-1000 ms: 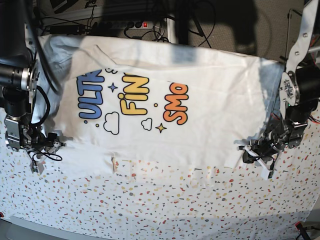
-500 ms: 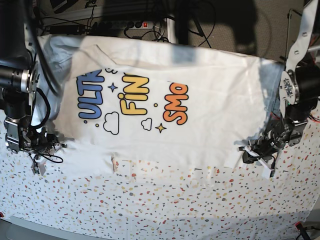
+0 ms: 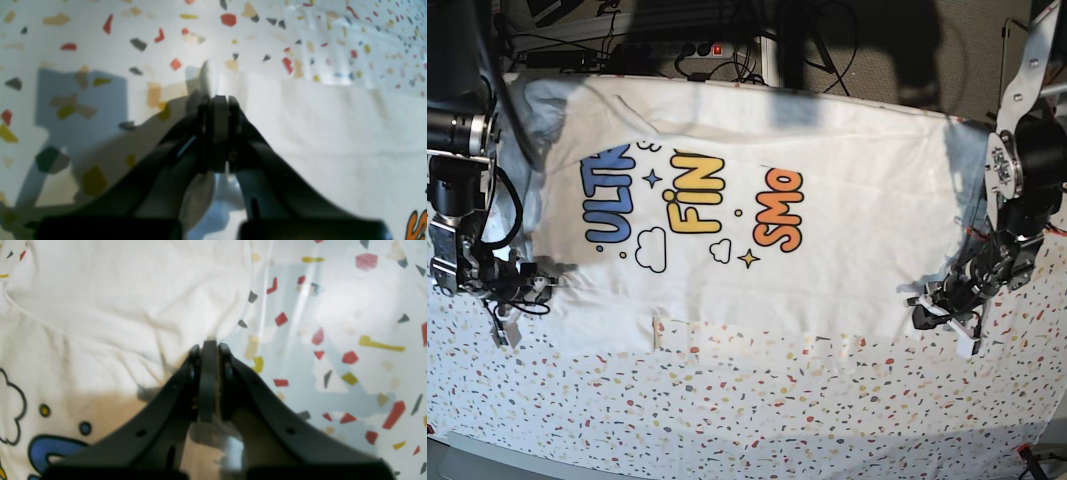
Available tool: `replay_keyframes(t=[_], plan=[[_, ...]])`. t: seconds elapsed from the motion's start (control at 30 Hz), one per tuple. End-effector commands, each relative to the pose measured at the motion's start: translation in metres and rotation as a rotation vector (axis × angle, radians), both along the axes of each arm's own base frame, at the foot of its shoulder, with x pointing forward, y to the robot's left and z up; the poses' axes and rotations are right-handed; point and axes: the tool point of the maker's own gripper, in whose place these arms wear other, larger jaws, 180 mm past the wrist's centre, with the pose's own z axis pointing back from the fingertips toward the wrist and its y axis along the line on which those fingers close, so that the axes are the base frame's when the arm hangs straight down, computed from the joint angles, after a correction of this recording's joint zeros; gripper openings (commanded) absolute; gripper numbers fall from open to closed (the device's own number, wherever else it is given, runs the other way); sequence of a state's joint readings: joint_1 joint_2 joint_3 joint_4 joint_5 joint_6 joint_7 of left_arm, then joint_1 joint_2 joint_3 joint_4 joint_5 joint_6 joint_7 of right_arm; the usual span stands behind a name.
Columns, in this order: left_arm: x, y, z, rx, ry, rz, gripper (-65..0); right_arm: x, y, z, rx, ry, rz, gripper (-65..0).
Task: Fold the T-shirt properly
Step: 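Move both grippers to the shirt's side edges and grasp them, then fold the shirt's hem half over toward the collar with both grippers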
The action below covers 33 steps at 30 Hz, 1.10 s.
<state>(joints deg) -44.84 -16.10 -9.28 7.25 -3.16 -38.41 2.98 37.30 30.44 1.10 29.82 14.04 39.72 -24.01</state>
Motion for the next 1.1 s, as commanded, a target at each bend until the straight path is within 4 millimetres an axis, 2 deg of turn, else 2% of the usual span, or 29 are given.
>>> replay_keyframes(t=[0.0, 0.23, 0.33, 0.5, 0.6, 0.73, 0.9, 1.07], plan=[[0.021, 0.007, 0.033, -0.020, -0.099, 0.010, -65.0, 0.013, -0.006, 0.027, -0.008, -0.085, 0.007, -65.0], [0.003, 0.031, 0.026, -0.017, -0.131, 0.057, -65.0, -0.027, 0.039, 0.035, 0.017, -0.166, 0.153, -65.0], [-0.005, 0.039, 0.031, -0.018, -0.163, 0.068, -65.0, -0.045, 0.050, 0.043, 0.009, -0.191, 0.211, -65.0], [-0.021, 0.027, 0.052, 0.024, -0.209, -0.012, -65.0, -0.071, 0.046, 0.052, -0.028, -0.197, 0.209, -65.0], [-0.038, 0.024, 0.073, 0.020, -0.276, -0.038, -65.0, -0.083, 0.033, 0.068, -0.028, -0.255, 0.155, -65.0], [-0.065, 0.031, 0.094, 0.018, -0.342, -0.060, -65.0, -0.100, 0.014, 0.086, -0.033, -0.319, 0.074, -65.0], [-0.097, 0.035, 0.093, 0.044, -0.311, -0.107, -65.0, -0.123, 0.004, 0.092, -0.060, -0.330, 0.051, -65.0], [-0.122, 0.037, 0.080, 0.078, -0.245, -0.145, -65.0, -0.147, 0.009, 0.078, -0.071, -0.281, 0.071, -65.0]])
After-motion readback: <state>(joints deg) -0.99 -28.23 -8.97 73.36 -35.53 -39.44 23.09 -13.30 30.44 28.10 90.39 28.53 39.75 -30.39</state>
